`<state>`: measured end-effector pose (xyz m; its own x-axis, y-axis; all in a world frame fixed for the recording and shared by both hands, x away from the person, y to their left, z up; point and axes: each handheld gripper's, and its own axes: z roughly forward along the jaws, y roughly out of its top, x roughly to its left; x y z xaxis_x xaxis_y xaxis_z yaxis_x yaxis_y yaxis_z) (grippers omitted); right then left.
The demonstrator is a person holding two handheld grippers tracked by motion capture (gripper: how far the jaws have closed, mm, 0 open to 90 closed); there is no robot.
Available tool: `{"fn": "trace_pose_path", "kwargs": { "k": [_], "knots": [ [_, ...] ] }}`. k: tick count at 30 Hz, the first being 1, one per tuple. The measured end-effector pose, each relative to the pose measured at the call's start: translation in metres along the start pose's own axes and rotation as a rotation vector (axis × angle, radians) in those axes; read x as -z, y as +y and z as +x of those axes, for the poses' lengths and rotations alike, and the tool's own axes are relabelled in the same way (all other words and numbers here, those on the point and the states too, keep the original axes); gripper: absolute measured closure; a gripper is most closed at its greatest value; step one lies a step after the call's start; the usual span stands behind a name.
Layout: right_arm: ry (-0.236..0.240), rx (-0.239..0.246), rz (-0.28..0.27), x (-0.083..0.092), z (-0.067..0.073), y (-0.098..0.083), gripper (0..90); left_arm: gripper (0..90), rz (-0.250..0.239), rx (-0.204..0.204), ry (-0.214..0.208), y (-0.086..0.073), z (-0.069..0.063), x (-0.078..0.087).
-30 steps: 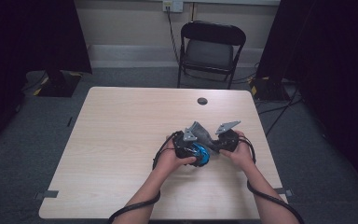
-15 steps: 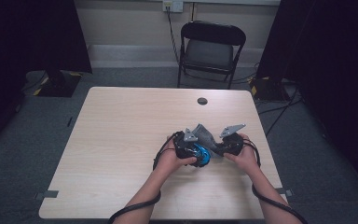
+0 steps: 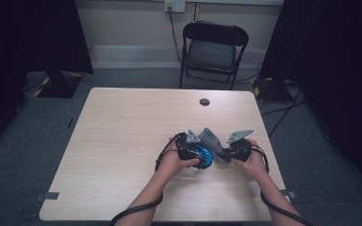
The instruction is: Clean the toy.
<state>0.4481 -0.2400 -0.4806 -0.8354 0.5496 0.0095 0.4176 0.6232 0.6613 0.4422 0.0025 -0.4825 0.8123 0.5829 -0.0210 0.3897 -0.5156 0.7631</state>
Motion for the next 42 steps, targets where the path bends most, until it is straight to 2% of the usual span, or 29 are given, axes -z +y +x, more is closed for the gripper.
{"fn": "trace_pose_path", "kwargs": {
  "k": [16,42],
  "knots": [
    [0.011,0.01,-0.002,0.015,0.01,-0.017,75.1,0.1,0.002,0.005,-0.003,0.001,-0.001,0.0],
    [0.041,-0.02,-0.004,0.041,0.024,-0.045,75.0,0.0,0.008,-0.002,0.003,0.001,-0.001,-0.001]
  ]
}}
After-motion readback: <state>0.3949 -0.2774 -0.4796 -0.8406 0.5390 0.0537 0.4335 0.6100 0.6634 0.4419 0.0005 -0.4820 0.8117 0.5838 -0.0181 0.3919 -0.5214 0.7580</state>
